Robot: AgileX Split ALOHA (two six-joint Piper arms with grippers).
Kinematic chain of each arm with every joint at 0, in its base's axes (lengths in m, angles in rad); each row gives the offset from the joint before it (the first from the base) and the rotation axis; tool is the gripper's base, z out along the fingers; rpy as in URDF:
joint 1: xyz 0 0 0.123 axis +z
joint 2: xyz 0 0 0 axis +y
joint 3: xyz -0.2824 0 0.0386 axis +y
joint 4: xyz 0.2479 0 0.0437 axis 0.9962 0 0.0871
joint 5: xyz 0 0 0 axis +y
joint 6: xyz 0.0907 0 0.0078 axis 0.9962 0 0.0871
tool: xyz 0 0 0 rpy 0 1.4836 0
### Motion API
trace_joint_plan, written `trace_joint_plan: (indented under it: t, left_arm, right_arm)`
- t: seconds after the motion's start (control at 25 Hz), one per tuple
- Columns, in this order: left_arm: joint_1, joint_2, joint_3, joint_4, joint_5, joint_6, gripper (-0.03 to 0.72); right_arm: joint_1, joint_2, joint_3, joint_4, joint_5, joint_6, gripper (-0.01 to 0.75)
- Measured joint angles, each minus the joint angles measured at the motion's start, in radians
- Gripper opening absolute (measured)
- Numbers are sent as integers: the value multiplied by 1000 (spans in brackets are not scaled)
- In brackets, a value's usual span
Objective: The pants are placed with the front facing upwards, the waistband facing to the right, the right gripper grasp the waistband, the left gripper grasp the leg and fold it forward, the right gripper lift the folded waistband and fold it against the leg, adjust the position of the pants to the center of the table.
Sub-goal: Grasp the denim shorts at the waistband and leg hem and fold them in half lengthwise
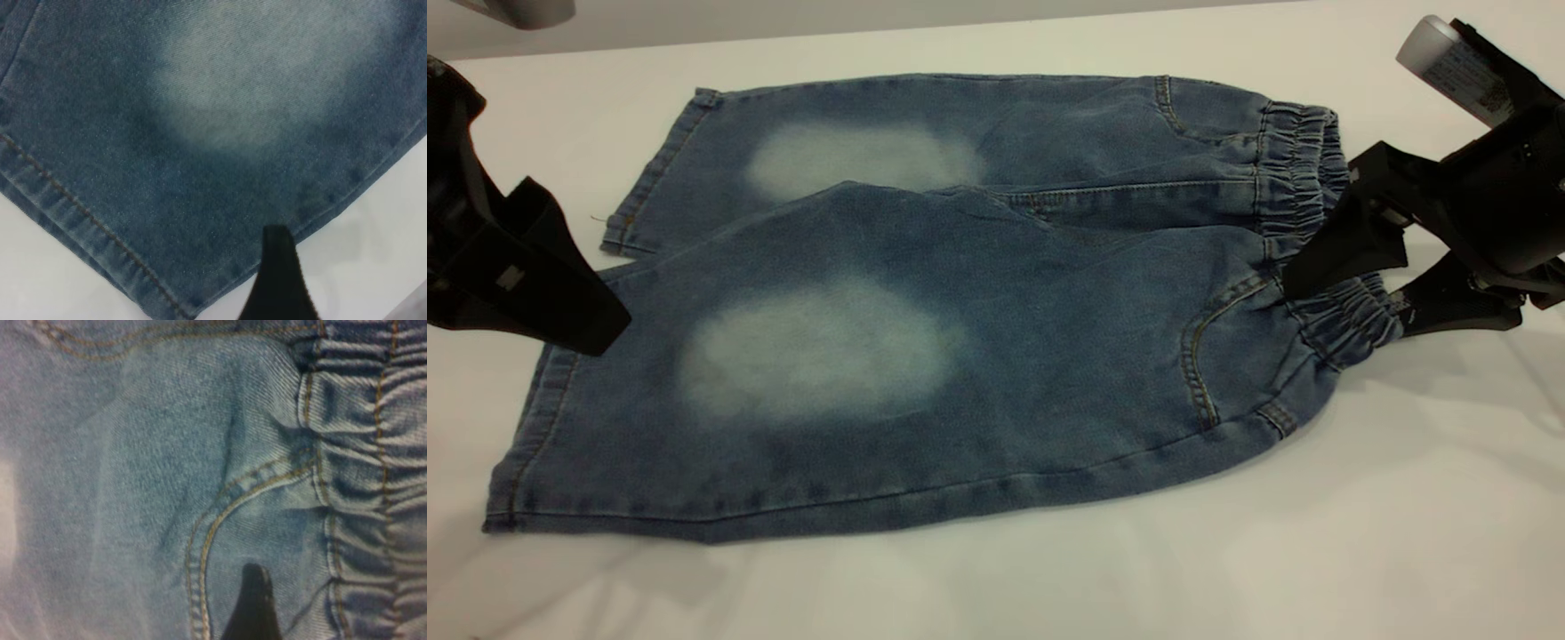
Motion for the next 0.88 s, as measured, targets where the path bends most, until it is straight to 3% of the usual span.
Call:
trace_joint_plan:
  t: [0.44,0.88]
  left_arm:
    - [0,0,0,3,21,-1,467]
    - [0,0,37,107,70,-38,467]
  right_arm:
    - [-1,43,-2,-56,12,52,510]
    - [-1,47,-4,-43,-21,26,356]
